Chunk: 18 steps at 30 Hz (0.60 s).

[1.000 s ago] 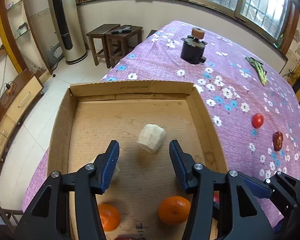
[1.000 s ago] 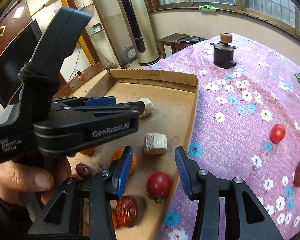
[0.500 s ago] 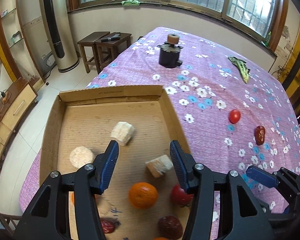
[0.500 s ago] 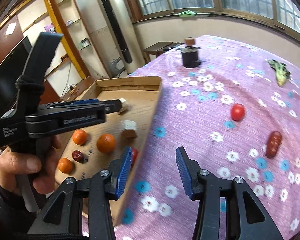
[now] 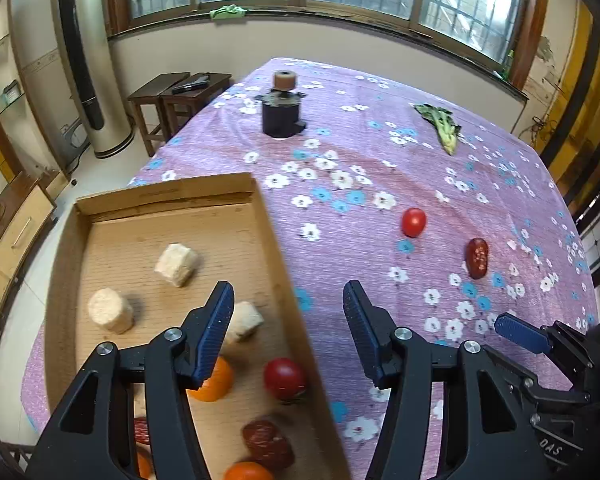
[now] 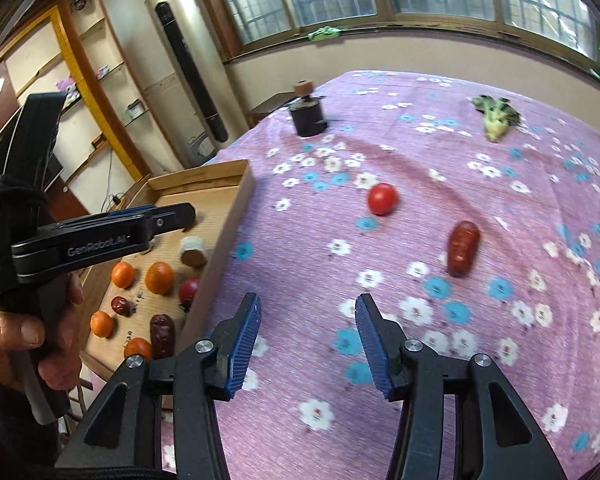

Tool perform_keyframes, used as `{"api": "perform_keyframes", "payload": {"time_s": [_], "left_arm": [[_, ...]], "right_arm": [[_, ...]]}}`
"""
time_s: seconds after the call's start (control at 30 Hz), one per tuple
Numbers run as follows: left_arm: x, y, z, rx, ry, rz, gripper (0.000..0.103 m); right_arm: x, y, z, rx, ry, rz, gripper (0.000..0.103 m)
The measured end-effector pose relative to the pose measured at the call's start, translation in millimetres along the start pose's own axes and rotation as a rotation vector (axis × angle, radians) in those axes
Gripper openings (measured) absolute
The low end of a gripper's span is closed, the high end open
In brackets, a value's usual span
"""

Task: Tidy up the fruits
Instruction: 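Move both tools back toward the red tomato and the date on the tablecloth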

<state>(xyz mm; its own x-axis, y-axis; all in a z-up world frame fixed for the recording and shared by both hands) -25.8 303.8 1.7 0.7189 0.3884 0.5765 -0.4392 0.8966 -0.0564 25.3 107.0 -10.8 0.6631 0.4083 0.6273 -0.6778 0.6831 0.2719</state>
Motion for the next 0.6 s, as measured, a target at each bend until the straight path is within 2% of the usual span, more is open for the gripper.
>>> {"api": "perform_keyframes", "payload": {"time_s": [0.33,0.6], "left_arm": [[3.0,-37.9,-11.2,-0.047,0.022,-0.035,0.056],[14.7,-74.1,-38.7,-0.082,0.055,-0.053,0.056]], "right_arm": [[-8.1,-48.8,8.5,-0.060,-0.008,-0.069,0.051],[11.0,-84.0,-18.9,-0.133,0.000,-0.091,0.051]]}}
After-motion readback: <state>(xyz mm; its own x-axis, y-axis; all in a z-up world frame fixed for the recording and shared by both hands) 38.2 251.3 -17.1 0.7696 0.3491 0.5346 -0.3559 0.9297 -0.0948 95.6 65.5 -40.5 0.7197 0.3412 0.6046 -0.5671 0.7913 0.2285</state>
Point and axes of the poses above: each gripper's, at about its wrist camera, not at the fingertips, and z roughly against the way its jaws point, y to its left, x to its top, the point moved 8 cm from there along -z, roughly the way its jaws point, and after that the axes turned 1 degree about y, right-handed, at the moved point
